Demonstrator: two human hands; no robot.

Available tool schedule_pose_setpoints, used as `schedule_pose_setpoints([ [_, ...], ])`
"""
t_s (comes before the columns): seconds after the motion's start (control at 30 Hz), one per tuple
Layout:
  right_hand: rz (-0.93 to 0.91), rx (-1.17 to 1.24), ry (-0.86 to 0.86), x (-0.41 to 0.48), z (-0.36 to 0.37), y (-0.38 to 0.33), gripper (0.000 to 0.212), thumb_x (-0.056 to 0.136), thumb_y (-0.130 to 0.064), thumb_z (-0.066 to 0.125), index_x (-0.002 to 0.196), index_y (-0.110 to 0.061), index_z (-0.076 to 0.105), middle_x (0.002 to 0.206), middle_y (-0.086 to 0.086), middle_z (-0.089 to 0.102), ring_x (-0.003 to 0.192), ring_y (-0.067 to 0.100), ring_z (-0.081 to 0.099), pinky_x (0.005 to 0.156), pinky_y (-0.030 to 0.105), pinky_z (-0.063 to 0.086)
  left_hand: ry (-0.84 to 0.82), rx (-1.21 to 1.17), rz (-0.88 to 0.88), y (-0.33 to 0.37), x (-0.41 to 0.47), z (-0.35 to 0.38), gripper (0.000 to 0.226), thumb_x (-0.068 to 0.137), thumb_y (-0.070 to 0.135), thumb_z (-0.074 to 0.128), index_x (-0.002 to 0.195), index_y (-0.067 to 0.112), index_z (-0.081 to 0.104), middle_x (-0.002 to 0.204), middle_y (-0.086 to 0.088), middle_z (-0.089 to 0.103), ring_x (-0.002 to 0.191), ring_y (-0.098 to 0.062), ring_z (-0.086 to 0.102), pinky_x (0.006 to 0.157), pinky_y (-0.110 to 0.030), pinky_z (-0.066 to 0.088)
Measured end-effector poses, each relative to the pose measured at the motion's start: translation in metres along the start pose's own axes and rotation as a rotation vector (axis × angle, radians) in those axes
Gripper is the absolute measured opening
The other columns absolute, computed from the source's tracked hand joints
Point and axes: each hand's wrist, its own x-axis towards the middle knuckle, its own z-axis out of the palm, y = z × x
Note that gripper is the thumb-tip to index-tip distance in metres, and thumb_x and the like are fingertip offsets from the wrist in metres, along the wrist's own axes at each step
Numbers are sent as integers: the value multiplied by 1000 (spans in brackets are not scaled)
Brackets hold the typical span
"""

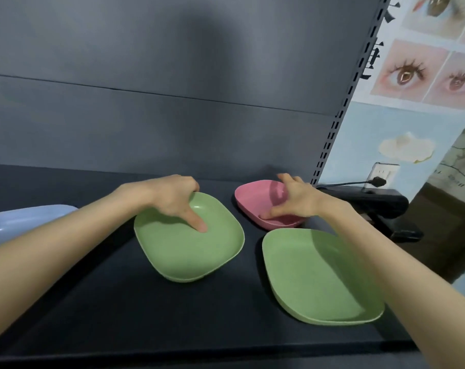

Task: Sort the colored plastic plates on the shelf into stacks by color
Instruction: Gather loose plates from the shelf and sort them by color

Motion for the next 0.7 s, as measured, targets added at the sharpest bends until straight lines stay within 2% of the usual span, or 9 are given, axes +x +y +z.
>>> schedule_pose_setpoints([
  [0.13, -10, 58, -64, 12, -1, 10, 122, 58, -54, 82, 149, -20, 9, 145, 12, 33, 132, 30, 37, 108, 37, 34, 13, -60, -49, 2, 4, -2, 50, 60, 57, 79, 83, 19, 56, 81, 6, 62, 76, -10, 60, 62, -26, 48],
  [0.23, -33, 114, -28, 18, -3, 12, 124, 55, -48, 86, 149, -18, 11, 144, 14, 32, 132, 30, 37, 107, 37, 33, 45, -104, -72, 4, 3, -2, 51, 61, 55, 79, 86, 16, 58, 81, 3, 64, 75, -11, 61, 62, -27, 49],
  [0.3, -37, 149, 32, 20, -5, 13, 119, 54, -44, 88, 147, -16, 18, 138, 13, 37, 126, 31, 42, 103, 37, 37, 73, -141, -102, 5, 1, -3, 54, 60, 54, 80, 89, 14, 58, 83, 0, 66, 77, -14, 62, 65, -29, 51],
  [0.37, -64, 214, 110, 21, -9, 15, 104, 54, -39, 89, 138, -13, 32, 127, 10, 47, 117, 29, 48, 93, 34, 42, 121, -190, -127, 6, -3, -4, 54, 60, 51, 81, 90, 15, 57, 84, 1, 65, 76, -13, 62, 62, -28, 50],
  [0.43, -100, 325, 202, 18, -14, 14, 82, 57, -30, 89, 124, -10, 46, 112, 4, 56, 108, 26, 54, 80, 28, 40, 204, -278, -157, 6, -9, -7, 54, 59, 47, 84, 92, 15, 55, 86, 3, 65, 77, -12, 62, 60, -26, 47],
  [0.5, -121, 415, 287, 14, -18, 11, 69, 59, -24, 89, 116, -10, 53, 106, 3, 59, 103, 24, 56, 76, 25, 39, 319, -374, -187, 4, -19, -11, 51, 61, 40, 85, 95, 15, 57, 89, 2, 67, 80, -15, 63, 64, -29, 49],
  [0.7, -175, 661, 555, -19, -40, -19, 62, 65, -21, 85, 117, -11, 52, 102, -3, 56, 90, 16, 53, 75, 24, 39, 690, -610, -262, -21, -71, -28, 39, 74, 21, 78, 109, 15, 63, 94, -6, 70, 83, -26, 66, 78, -38, 53],
])
